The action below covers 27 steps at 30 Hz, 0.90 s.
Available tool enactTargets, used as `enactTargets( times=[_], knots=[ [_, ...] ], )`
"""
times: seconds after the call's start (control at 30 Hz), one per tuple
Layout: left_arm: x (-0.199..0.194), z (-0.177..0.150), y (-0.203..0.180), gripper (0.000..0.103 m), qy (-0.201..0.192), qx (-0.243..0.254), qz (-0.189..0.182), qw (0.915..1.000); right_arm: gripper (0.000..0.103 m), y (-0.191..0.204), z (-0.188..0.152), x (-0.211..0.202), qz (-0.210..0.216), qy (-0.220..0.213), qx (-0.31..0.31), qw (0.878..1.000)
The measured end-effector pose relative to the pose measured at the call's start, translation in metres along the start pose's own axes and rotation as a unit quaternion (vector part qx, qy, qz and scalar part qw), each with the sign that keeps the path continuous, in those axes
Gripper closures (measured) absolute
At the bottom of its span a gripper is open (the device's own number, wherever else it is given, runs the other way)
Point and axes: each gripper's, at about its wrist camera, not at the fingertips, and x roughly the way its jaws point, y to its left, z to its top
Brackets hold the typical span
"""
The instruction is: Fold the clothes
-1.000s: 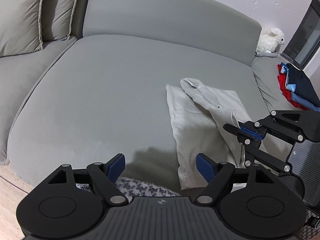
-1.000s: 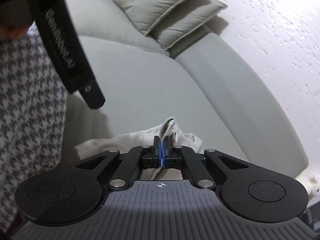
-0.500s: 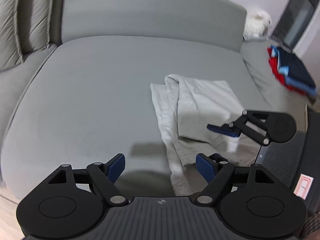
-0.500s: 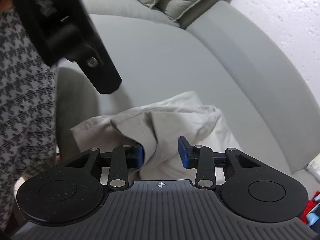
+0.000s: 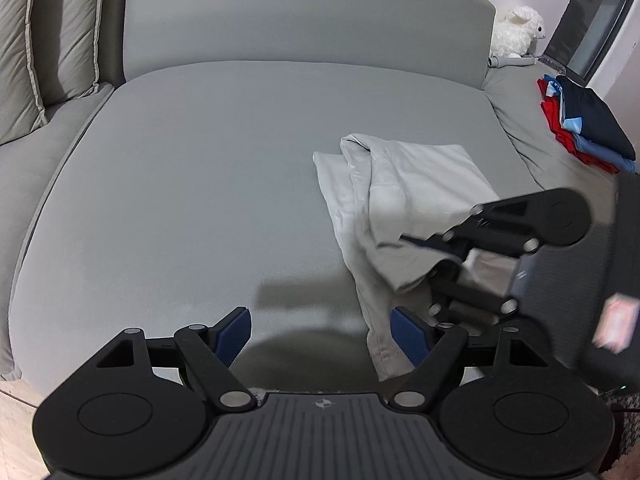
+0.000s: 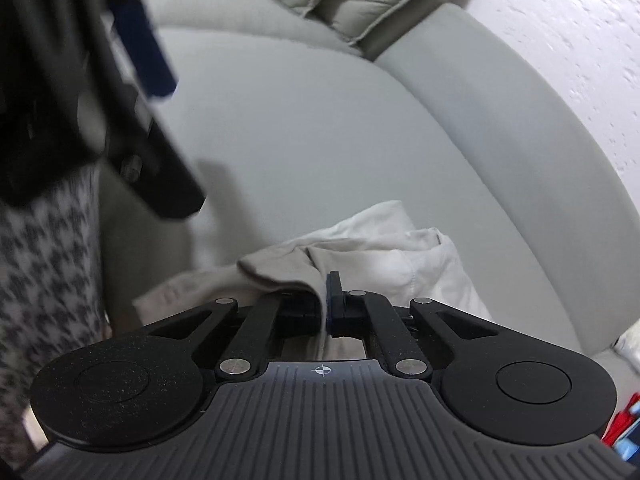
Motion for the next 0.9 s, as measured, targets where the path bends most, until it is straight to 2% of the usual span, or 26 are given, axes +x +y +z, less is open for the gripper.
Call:
enactTargets(
  times=[0.13, 0.23, 0.33, 0.43, 0.63, 0.67, 0.7, 0.73, 0.77, 0.83, 0.9],
  knots=[
    [0.001, 0.000, 0.000, 0.028, 0.001, -0.006, -0.001, 1.0000, 0.101, -0.026, 0.003, -0.015, -0.008, -0.017, 0.075, 0.997],
    [0.000, 0.000, 0.001, 0.028, 0.002, -0.009, -0.002, 1.0000, 0.101, -0.037, 0.006, -0.032, -0.026, -0.043, 0.101, 0.994],
    [0.000, 0.000, 0.001, 0.028, 0.001, -0.013, -0.004, 0.9999, 0.101, -0.037, 0.008, -0.046, -0.033, -0.068, 0.102, 0.992],
    [0.001, 0.000, 0.002, 0.028, 0.002, -0.016, -0.005, 0.9999, 0.101, -0.015, 0.003, -0.054, -0.030, -0.089, 0.064, 0.994],
    [0.000, 0.000, 0.003, 0.028, 0.002, -0.023, 0.005, 0.9997, 0.101, 0.023, -0.012, -0.019, 0.036, -0.023, 0.016, 0.999],
    [0.000, -0.001, 0.003, 0.028, 0.001, -0.025, 0.007, 0.9997, 0.096, 0.028, -0.012, -0.011, 0.055, -0.007, 0.009, 0.998],
    [-0.001, -0.001, 0.004, 0.028, 0.000, -0.028, 0.008, 0.9996, 0.080, 0.031, -0.013, -0.006, 0.073, 0.006, 0.003, 0.997],
    [-0.002, -0.001, 0.006, 0.028, 0.000, -0.036, 0.009, 0.9993, 0.072, 0.032, -0.014, -0.005, 0.087, 0.010, 0.000, 0.996],
    [-0.002, -0.002, 0.009, 0.028, 0.000, -0.042, 0.009, 0.9991, 0.058, 0.032, -0.016, -0.009, 0.105, 0.009, -0.002, 0.994],
    [-0.003, -0.003, 0.012, 0.030, 0.001, -0.050, 0.007, 0.9987, 0.054, 0.028, -0.020, -0.023, 0.139, 0.002, 0.004, 0.990],
    [-0.004, -0.003, 0.012, 0.039, 0.000, -0.051, 0.008, 0.9986, 0.054, 0.021, -0.027, -0.044, 0.160, -0.013, 0.011, 0.987]
  ],
)
